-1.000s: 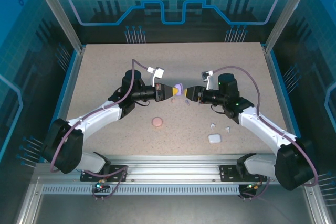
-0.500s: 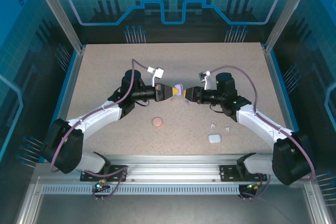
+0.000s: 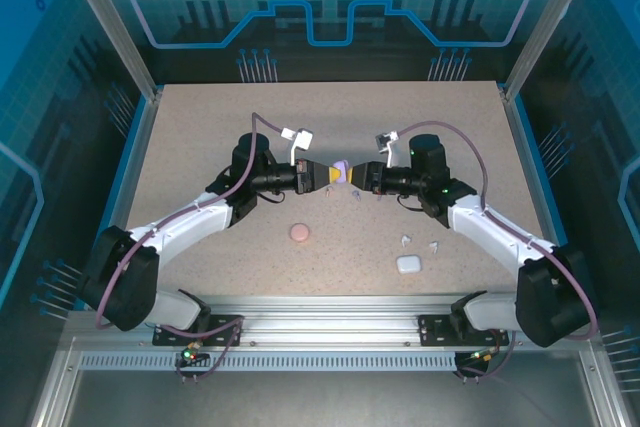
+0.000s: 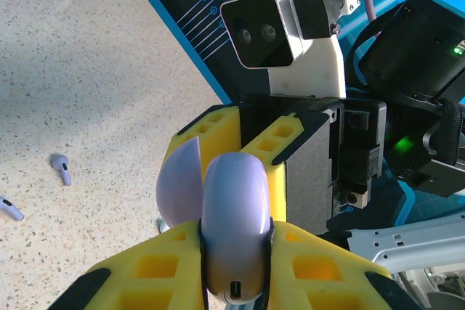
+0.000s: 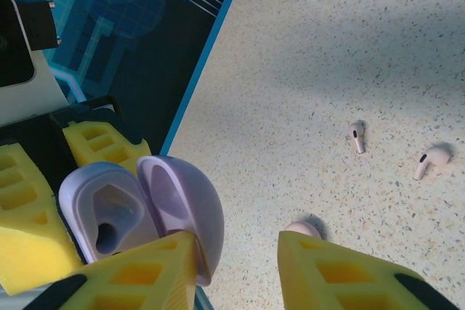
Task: Insert the wireless bluetooth earbuds into the charging case
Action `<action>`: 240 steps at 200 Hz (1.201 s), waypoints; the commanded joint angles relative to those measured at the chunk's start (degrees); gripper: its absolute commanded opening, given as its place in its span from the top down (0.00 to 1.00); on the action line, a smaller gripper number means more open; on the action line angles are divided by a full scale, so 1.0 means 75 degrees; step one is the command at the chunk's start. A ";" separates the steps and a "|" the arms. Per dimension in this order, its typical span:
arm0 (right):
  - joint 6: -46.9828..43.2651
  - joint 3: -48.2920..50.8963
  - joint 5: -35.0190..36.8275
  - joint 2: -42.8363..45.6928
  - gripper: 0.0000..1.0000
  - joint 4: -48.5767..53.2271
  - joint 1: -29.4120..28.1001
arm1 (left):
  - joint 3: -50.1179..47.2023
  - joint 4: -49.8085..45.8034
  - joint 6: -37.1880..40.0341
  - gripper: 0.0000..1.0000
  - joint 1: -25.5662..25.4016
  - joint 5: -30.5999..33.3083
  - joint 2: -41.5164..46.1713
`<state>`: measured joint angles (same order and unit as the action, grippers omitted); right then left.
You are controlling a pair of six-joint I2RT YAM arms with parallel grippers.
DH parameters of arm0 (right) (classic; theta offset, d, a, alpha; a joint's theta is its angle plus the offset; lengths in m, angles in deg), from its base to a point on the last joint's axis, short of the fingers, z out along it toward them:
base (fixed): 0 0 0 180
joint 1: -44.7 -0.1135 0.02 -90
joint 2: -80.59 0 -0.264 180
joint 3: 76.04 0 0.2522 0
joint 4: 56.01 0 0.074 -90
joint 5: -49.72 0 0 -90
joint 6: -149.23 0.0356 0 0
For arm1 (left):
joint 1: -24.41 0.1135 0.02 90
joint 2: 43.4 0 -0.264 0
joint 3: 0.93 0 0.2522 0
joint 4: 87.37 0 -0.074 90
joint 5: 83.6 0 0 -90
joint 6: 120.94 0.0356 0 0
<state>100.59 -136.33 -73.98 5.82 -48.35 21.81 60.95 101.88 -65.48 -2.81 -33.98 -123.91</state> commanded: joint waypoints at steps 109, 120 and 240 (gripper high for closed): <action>-0.0161 -0.0475 -0.0092 -0.0198 1.00 -0.0002 -0.0141 | -0.0011 0.0255 -0.0058 1.00 -0.0108 -0.0159 0.0043; -0.0183 -0.0467 -0.0038 -0.0169 1.00 0.0084 -0.0149 | -0.0004 0.0217 -0.0060 1.00 -0.0107 -0.0142 0.0035; -0.3293 -0.2507 0.1550 -0.0340 1.00 0.4433 0.0170 | 0.2162 -0.4194 0.2716 0.04 0.0357 -0.0439 0.0176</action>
<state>85.47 -151.14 -64.86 4.47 -24.46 22.18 70.39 82.69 -54.46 -0.82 -32.50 -121.50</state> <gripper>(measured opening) 0.056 0.951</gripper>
